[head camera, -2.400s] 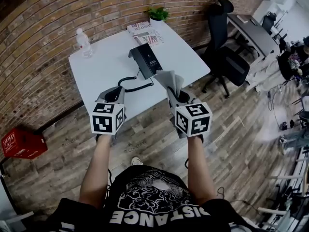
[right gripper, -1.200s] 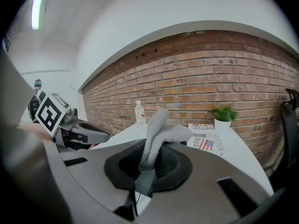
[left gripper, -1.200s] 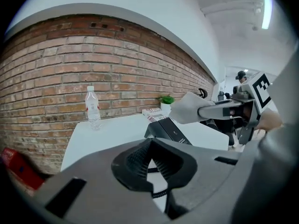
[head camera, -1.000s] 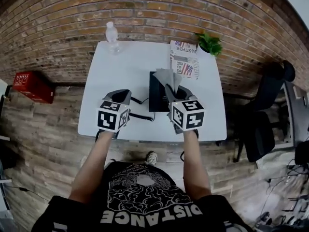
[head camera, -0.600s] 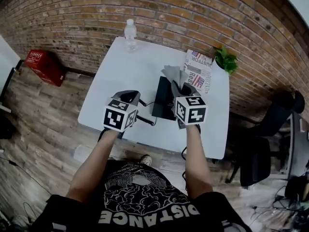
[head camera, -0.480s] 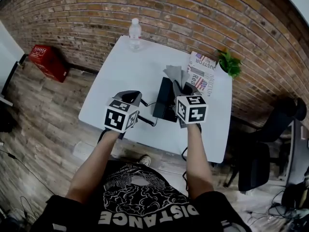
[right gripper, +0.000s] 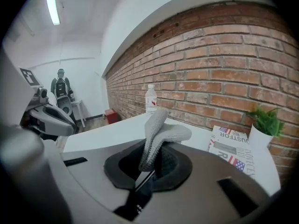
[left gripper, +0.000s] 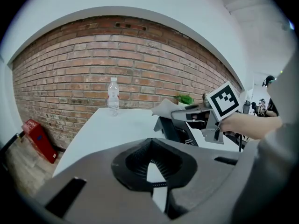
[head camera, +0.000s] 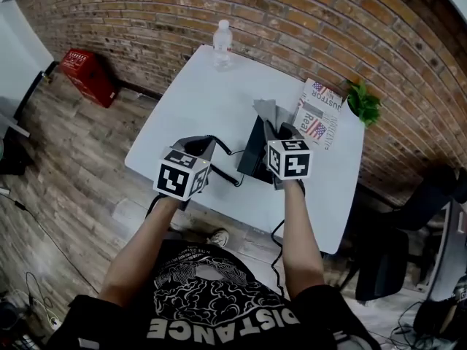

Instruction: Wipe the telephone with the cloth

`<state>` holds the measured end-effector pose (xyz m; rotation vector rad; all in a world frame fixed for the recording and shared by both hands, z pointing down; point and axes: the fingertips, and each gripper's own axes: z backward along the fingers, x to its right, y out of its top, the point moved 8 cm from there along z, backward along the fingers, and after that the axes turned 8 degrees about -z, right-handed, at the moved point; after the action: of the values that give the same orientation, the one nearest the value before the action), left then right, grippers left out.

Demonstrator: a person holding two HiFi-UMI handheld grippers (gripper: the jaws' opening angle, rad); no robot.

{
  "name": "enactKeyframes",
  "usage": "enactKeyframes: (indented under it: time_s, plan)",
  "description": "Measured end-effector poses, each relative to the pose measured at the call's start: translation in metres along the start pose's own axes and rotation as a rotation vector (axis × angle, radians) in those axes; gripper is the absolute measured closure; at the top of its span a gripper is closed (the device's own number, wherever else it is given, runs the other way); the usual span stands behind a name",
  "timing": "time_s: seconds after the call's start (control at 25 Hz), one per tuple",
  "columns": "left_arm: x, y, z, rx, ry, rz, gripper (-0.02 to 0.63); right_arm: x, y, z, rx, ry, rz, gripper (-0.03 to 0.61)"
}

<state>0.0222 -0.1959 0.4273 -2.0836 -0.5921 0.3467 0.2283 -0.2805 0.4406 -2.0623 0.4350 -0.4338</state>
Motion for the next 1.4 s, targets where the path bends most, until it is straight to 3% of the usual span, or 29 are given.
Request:
enactKeyframes:
  time_s: [0.88,1.4]
  plan:
    - [0.008,-0.009,0.005,0.006,-0.024,0.004,0.609,-0.016,-0.04,0.001,-0.071,0.024,-0.05,0.566]
    - [0.014,-0.012,0.005,0.016,-0.111,-0.032,0.609,-0.03,-0.061,0.014,-0.112,0.017,-0.073,0.566]
